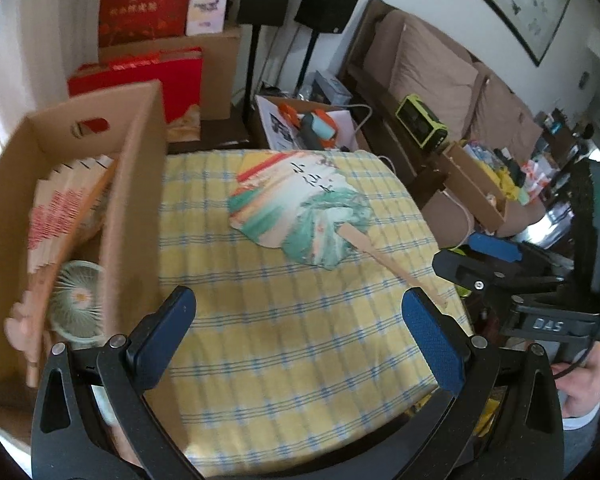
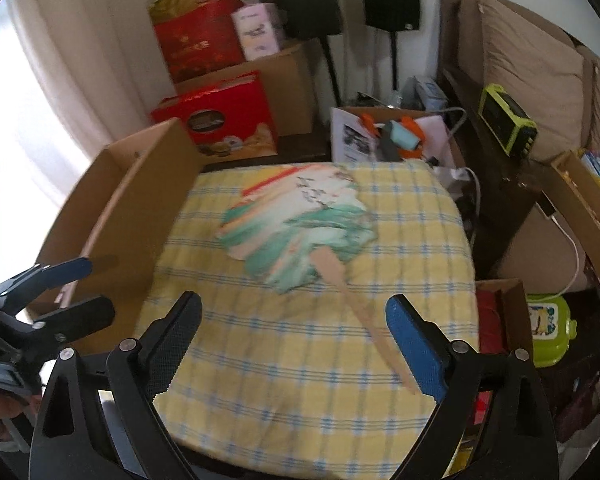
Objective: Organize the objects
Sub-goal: 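Withdraw the right tool from the box toward the painted round fan, then lower the right tool onto the round fan's wooden handle and close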
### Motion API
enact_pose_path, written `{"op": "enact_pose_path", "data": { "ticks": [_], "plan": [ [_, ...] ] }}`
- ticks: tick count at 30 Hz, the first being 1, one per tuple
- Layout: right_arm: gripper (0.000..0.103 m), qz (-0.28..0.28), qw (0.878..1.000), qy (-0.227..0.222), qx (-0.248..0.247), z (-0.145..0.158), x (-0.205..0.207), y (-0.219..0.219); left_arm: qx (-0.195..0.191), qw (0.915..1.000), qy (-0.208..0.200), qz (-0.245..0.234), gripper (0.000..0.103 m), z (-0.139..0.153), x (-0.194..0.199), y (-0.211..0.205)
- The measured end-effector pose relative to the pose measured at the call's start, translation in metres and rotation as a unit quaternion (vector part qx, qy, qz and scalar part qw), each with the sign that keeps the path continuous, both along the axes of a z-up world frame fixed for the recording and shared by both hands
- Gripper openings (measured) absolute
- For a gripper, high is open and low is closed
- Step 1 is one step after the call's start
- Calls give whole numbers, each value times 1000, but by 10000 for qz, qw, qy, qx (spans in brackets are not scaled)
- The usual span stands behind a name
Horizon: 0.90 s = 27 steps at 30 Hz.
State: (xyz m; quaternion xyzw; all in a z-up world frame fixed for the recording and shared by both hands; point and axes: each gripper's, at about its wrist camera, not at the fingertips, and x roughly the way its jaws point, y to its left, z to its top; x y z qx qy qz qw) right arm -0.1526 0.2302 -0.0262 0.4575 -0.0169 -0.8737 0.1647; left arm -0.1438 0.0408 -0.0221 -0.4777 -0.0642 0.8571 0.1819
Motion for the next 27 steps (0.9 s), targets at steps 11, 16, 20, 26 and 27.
{"op": "enact_pose_path", "data": {
  "ticks": [11, 16, 20, 26, 27],
  "plan": [
    [63, -158, 9990, -391, 174, -68, -26, 42, 695, 9946, -767, -116, 103, -60, -26, 27],
    [47, 3, 9977, -506, 441, -88, -24, 38, 846, 9914, -983, -195, 101, -75, -32, 43],
    [43, 33, 9973, -562, 477, -96, -24, 37, 848, 9902, -1082, -247, 99, -80, -35, 56],
    [35, 58, 9966, -665, 482, -103, -25, 38, 926, 9876, -1241, -245, 95, -90, -40, 68],
    [32, 68, 9965, -699, 462, -105, -25, 38, 1002, 9859, -1315, -240, 92, -95, -41, 70]
  ]
}}
